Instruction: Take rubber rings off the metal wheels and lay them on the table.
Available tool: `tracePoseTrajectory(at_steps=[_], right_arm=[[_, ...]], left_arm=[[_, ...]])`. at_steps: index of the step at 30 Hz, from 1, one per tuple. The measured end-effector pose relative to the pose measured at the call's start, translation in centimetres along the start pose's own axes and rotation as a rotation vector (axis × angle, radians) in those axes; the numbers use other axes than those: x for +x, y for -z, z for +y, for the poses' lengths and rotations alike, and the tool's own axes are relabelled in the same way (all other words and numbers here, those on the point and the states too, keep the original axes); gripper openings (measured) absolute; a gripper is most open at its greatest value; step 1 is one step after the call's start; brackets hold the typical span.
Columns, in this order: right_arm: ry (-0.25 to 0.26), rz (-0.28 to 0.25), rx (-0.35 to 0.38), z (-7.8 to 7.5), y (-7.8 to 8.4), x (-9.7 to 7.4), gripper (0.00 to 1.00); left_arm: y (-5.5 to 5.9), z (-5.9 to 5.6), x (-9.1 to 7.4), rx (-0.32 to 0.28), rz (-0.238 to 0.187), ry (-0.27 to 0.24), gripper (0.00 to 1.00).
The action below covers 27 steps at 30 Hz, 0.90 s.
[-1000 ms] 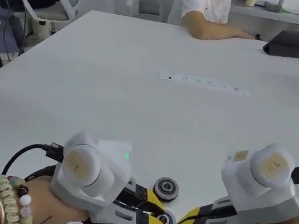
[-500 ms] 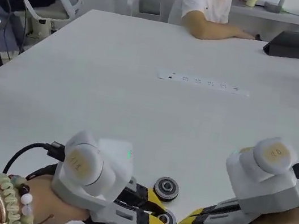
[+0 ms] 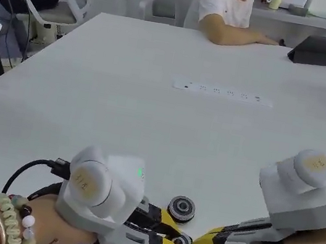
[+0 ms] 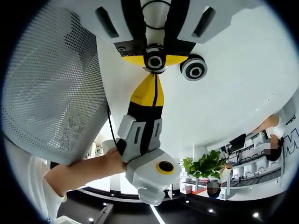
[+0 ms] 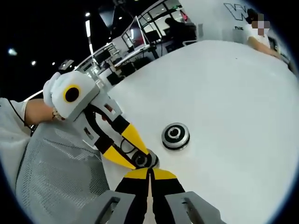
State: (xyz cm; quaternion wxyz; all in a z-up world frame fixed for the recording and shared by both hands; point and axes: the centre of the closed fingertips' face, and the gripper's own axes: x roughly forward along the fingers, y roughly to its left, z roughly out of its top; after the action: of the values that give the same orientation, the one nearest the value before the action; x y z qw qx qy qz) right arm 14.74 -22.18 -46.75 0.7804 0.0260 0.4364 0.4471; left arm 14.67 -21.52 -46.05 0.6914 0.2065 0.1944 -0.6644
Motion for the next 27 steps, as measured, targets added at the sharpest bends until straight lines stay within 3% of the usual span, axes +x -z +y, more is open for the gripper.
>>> tracePoseTrajectory(at_steps=[27], right_arm=[[-0.033, -0.018, 0.005, 0.94, -0.49, 0.06, 0.00]], left_arm=[[0.08, 0.00, -0.02, -0.009, -0.009, 0.004, 0.08]])
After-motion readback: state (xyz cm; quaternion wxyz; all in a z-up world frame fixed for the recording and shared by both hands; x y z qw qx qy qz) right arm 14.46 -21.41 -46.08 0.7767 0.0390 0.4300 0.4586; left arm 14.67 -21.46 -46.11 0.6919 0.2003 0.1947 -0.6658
